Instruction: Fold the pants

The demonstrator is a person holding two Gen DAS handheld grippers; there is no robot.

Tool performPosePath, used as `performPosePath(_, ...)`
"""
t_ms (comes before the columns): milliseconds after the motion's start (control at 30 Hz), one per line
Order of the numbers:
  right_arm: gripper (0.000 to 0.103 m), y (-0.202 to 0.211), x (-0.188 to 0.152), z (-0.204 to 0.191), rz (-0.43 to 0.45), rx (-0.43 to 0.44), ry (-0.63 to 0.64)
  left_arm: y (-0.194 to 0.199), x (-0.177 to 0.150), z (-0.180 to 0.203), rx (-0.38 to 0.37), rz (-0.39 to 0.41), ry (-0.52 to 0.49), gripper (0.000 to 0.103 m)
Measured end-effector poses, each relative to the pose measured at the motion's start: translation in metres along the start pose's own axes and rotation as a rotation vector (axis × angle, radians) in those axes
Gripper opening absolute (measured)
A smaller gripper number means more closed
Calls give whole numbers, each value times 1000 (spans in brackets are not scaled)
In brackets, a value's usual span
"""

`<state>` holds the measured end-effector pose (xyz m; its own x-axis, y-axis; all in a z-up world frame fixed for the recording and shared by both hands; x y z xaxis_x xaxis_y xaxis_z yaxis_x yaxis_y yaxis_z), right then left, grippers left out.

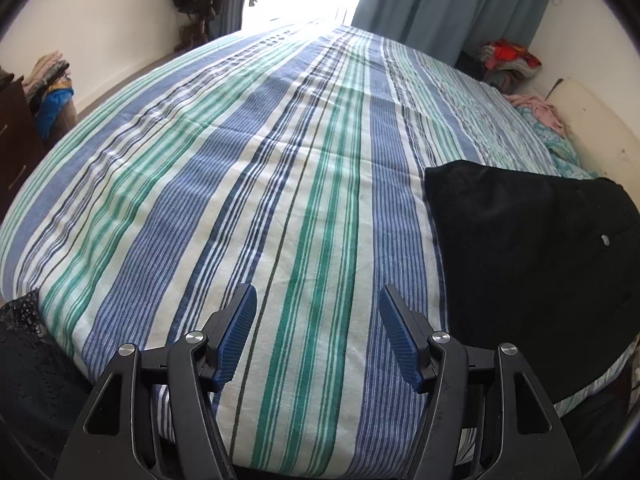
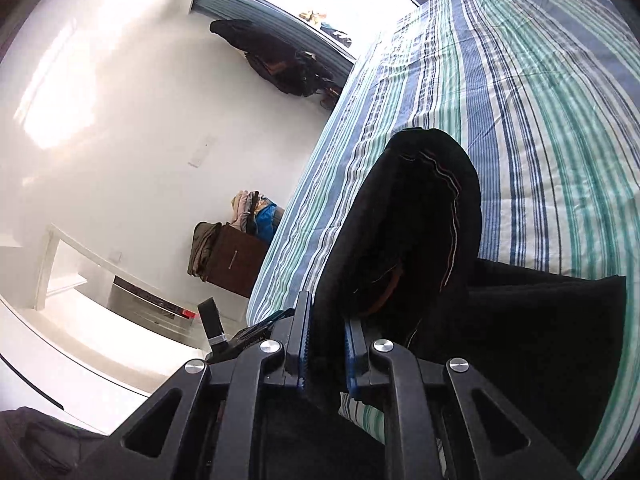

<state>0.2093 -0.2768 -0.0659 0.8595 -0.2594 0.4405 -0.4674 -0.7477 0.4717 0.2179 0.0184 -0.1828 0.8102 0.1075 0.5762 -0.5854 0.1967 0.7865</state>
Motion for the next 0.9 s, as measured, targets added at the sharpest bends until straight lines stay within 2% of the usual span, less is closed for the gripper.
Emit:
performPosePath(100, 15, 23, -9, 18, 14, -46, -23, 1, 0, 6, -8, 2, -16, 65)
performPosePath(233, 15, 52, -29, 65, 34, -114, -103, 3, -1, 13, -24, 1, -33, 65)
performPosePath(433, 14, 66, -70, 129, 39, -169, -219, 7, -5, 34, -36, 4, -89, 65)
performPosePath(500, 14, 62, -83, 151, 27, -222, -248, 7, -8, 46, -39, -1, -126, 65)
performPosePath(567, 17, 54, -94, 167, -8, -322, -215, 7, -13, 59, -46, -8, -164, 65)
performPosePath(633, 20, 50, -90, 169, 2, -358, -182, 12, -16, 73, -63, -9, -195, 65)
performPosePath(700, 37, 54, -85, 169, 0, -376, -187, 20, -17, 87, -86, 5, -225, 66)
performPosePath(733, 41, 61, -82, 168, -8, -403, -178, 25, -16, 95, -98, 16, -240, 66)
performPosePath(800, 45, 84, -72, 168, 4, -546, -92, 32, -16, 113, -129, 39, -271, 67)
performPosePath(833, 45, 92, -61, 161, 22, -585, -41, 33, -17, 125, -145, 43, -293, 68)
performPosePath(900, 45, 98, -36, 139, 60, -574, 36, 30, -22, 148, -166, 33, -350, 70)
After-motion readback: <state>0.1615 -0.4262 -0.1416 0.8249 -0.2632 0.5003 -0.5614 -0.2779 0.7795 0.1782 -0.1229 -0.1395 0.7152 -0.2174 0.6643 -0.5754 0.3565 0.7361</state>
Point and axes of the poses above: each gripper's, at about its wrist camera, not at the fingertips, and y roughly against the way its jaws point, z to its right, x to its top, the point moved 10 cm from there along -y, roughly the way its jaws point, and after that the axes turned 1 degree about y, right-handed, at the moved point
